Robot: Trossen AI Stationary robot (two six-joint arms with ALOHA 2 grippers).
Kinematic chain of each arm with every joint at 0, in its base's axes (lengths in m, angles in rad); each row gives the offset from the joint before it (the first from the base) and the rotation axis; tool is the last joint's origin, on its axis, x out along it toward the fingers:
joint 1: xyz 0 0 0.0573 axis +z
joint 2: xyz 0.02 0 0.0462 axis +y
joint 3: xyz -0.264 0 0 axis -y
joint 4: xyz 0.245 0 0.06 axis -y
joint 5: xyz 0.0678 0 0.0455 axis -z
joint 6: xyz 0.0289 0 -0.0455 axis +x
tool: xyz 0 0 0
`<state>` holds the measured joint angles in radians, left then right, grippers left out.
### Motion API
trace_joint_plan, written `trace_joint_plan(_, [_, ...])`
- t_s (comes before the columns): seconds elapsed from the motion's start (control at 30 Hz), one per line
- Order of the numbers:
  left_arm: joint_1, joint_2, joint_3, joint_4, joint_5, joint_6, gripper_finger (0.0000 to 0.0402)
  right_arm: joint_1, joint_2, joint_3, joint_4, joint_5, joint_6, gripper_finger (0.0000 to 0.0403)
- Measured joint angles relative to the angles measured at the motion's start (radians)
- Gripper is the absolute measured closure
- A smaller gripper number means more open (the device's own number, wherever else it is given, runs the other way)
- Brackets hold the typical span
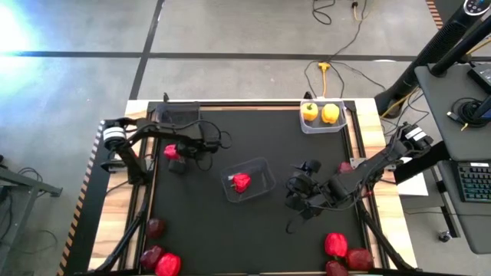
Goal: Sort produce into baskets
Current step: Put the red bell pepper into the bottom black bin
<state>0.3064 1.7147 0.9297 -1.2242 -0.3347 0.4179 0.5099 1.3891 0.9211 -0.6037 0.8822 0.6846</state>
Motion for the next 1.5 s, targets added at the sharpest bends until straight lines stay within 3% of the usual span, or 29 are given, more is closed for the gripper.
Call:
trace_joint_plan(0.23, [0.001,0.006,-0.08,-0.005,-0.012,-0.053,0.0078,0.003,-0.001,0.0,-0.002,-0.001,-0.004,0.0042])
trace_joint_plan(0.43, [-0.002,-0.005,-0.099,-0.005,0.002,-0.179,0.0133,0.006,-0.015,0.0,-0.021,0.0,-0.005,0.0042])
trace_joint_plan(0.53, [-0.016,-0.04,-0.068,-0.006,0.074,-0.243,0.0147,0.005,-0.026,0.0,-0.027,0.0,0.003,0.0042])
trace_joint_plan(0.7, [-0.08,-0.147,0.057,-0.005,0.294,-0.408,0.0147,0.01,-0.028,0.0,-0.039,-0.016,0.006,0.0042])
trace_joint_plan(0.77, [-0.14,-0.21,0.111,0.035,0.311,-0.49,0.0147,0.01,-0.028,-0.001,-0.042,-0.016,0.01,0.0042])
trace_joint_plan(0.87, [-0.254,-0.311,0.145,0.219,0.259,-0.595,0.0147,0.01,-0.028,-0.012,-0.038,-0.015,0.029,0.0042])
trace_joint_plan(1.0, [-0.392,-0.389,0.092,0.63,0.122,-0.648,0.0147,0.007,-0.028,-0.014,-0.034,0.04,0.021,0.0042])
trace_joint_plan(1.1, [-0.437,-0.366,0.024,0.907,0.055,-0.672,0.0147,0.006,-0.028,-0.014,-0.033,0.069,0.02,0.0042])
trace_joint_plan(1.23, [-0.454,-0.24,-0.052,1.228,-0.021,-0.679,0.0147,0.007,-0.028,-0.013,-0.026,0.09,0.004,0.0042])
trace_joint_plan(1.3, [-0.45,-0.16,-0.051,1.314,-0.02,-0.673,0.0144,0.007,-0.028,-0.011,-0.022,0.09,0.004,0.0042])
trace_joint_plan(1.5, [-0.448,0.031,0.067,1.317,-0.024,-0.635,0.0131,0.007,-0.028,-0.011,-0.023,0.089,0.004,0.0042])
